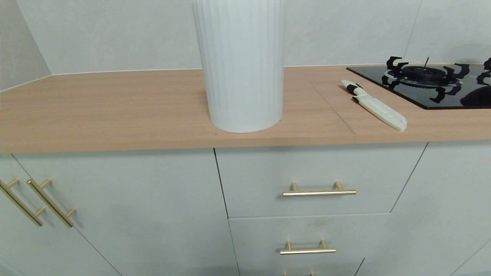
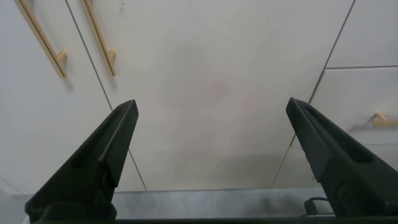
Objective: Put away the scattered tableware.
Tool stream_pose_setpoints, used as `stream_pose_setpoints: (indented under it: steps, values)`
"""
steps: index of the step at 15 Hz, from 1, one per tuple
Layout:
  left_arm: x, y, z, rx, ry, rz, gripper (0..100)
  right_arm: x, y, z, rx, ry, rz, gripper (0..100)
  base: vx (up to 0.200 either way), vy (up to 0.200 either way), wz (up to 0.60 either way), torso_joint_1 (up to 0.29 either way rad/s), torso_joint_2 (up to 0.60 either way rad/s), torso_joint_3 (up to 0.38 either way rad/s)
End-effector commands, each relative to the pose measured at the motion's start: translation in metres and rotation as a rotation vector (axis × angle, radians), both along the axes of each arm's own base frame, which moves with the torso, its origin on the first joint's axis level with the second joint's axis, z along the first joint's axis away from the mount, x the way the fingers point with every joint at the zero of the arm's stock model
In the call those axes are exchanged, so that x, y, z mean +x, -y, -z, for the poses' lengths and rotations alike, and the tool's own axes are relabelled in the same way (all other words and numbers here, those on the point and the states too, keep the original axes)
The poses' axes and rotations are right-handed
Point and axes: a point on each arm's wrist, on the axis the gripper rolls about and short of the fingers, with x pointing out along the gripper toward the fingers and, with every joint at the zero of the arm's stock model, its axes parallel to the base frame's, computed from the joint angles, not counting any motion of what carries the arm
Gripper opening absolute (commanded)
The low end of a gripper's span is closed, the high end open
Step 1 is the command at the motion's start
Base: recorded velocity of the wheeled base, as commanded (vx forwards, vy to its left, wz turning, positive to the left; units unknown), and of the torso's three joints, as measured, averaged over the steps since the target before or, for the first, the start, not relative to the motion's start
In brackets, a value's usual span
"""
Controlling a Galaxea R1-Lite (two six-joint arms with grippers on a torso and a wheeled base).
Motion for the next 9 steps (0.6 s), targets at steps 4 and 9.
stream_pose_setpoints:
  steps: [4,9]
  values:
    - [0.0000,0.0000,0.0000,0.000,0.000,-0.001,100,0.0001,0.0000,0.0000,-0.001,-0.001,-0.002,100,0.000,0.000,0.00,0.046,-0.17,-0.163]
    - [0.0000,0.0000,0.0000,0.000,0.000,-0.001,100,0.0001,0.0000,0.0000,-0.001,-0.001,-0.002,100,0.000,0.000,0.00,0.126,-0.44,-0.304]
